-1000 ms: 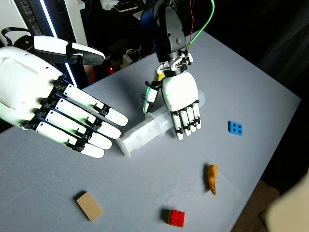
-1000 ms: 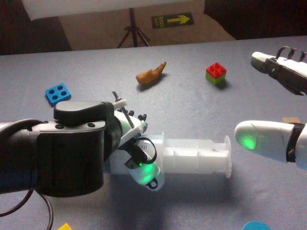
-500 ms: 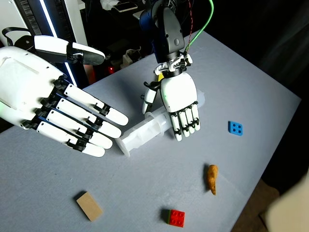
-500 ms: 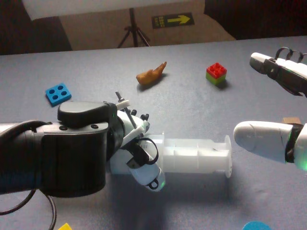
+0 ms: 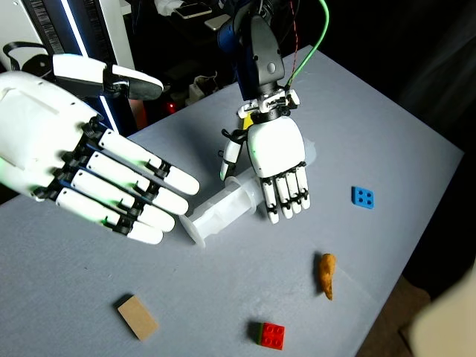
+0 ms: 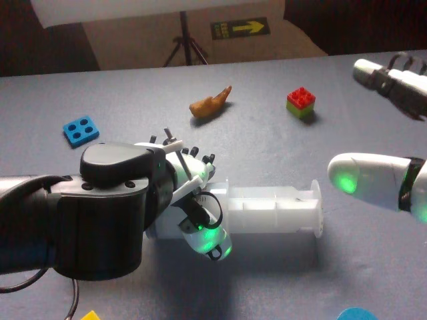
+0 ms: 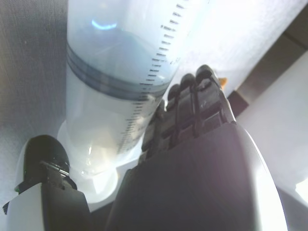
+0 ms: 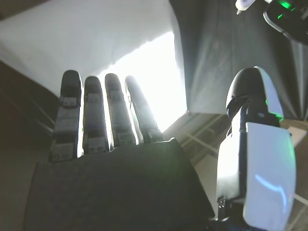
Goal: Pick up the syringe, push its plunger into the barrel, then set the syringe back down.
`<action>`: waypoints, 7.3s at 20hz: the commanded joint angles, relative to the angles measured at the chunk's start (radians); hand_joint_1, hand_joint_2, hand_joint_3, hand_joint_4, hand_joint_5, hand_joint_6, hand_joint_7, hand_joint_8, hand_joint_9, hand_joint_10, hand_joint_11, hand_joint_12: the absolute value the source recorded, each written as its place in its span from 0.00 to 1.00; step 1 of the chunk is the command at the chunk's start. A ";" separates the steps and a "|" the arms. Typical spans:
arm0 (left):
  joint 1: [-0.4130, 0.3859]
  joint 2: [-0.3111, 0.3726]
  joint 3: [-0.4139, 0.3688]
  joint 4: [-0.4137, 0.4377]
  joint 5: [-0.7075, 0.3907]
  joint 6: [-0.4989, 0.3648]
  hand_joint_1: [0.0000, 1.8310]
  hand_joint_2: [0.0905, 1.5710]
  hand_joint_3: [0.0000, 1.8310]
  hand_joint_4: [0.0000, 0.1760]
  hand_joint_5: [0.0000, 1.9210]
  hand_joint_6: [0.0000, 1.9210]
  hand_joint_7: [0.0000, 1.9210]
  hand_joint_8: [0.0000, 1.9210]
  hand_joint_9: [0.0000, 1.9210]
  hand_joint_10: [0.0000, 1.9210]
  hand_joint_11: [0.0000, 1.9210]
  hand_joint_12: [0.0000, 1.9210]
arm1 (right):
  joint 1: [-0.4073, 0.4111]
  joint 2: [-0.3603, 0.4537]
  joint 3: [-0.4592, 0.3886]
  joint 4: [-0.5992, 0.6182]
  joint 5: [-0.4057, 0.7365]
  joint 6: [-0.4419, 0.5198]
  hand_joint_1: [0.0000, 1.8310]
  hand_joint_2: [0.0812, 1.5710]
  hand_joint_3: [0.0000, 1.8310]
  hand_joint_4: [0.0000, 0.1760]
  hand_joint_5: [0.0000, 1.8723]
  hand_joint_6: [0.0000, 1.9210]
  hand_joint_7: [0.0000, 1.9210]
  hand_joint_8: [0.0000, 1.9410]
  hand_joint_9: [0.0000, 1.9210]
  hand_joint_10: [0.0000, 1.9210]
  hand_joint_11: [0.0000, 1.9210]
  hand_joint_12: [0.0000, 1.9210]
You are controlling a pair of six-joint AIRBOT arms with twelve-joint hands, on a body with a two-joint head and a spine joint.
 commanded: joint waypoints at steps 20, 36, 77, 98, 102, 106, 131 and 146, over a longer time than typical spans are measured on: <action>0.008 -0.004 0.008 0.069 0.039 0.011 0.52 0.73 0.00 0.00 0.16 0.00 0.15 0.00 0.16 0.01 0.00 0.42 | 0.010 -0.001 0.005 -0.048 0.088 0.012 0.15 0.59 0.00 0.00 0.04 0.00 0.03 0.00 0.02 0.00 0.00 0.18; -0.021 0.010 0.002 0.069 0.050 0.025 0.74 0.74 0.00 0.00 0.45 0.51 0.42 0.67 0.42 0.78 0.34 0.80 | 0.010 -0.001 0.005 -0.048 0.095 0.014 0.17 0.59 0.00 0.00 0.05 0.00 0.04 0.00 0.04 0.00 0.00 0.22; -0.197 0.102 0.111 0.217 0.390 0.136 0.74 0.76 0.00 0.00 0.41 0.58 0.38 0.72 0.38 0.81 0.29 0.83 | 0.028 -0.465 0.215 0.317 0.511 0.431 0.14 0.60 0.00 0.00 0.04 0.00 0.03 0.00 0.03 0.00 0.00 0.18; -0.199 0.085 0.136 0.247 0.438 0.136 0.79 0.75 0.00 0.00 0.43 0.55 0.39 0.69 0.39 0.74 0.32 0.90 | 0.091 -0.598 0.264 0.396 0.491 0.420 0.14 0.60 0.00 0.00 0.05 0.00 0.03 0.00 0.03 0.00 0.00 0.17; -0.205 0.083 0.140 0.248 0.438 0.136 0.74 0.75 0.00 0.00 0.42 0.58 0.39 0.69 0.39 0.79 0.31 0.81 | 0.126 -0.647 0.295 0.409 0.478 0.402 0.15 0.60 0.00 0.00 0.05 0.00 0.04 0.00 0.03 0.00 0.00 0.18; -0.205 0.080 0.141 0.248 0.442 0.136 0.74 0.75 0.00 0.00 0.42 0.58 0.39 0.69 0.40 0.79 0.32 0.80 | 0.145 -0.667 0.307 0.412 0.462 0.393 0.15 0.60 0.00 0.00 0.06 0.00 0.05 0.00 0.04 0.00 0.00 0.21; -0.220 0.070 0.151 0.248 0.444 0.136 0.74 0.74 0.00 0.00 0.43 0.57 0.41 0.67 0.40 0.77 0.32 0.79 | 0.232 -0.858 0.429 0.415 0.249 0.359 0.14 0.60 0.00 0.00 0.04 0.00 0.03 0.00 0.03 0.00 0.00 0.16; -0.228 0.089 0.163 0.249 0.461 0.136 0.74 0.75 0.00 0.00 0.43 0.57 0.39 0.69 0.39 0.79 0.32 0.80 | 0.265 -0.950 0.517 0.415 0.169 0.407 0.14 0.60 0.00 0.00 0.06 0.00 0.05 0.00 0.04 0.00 0.00 0.23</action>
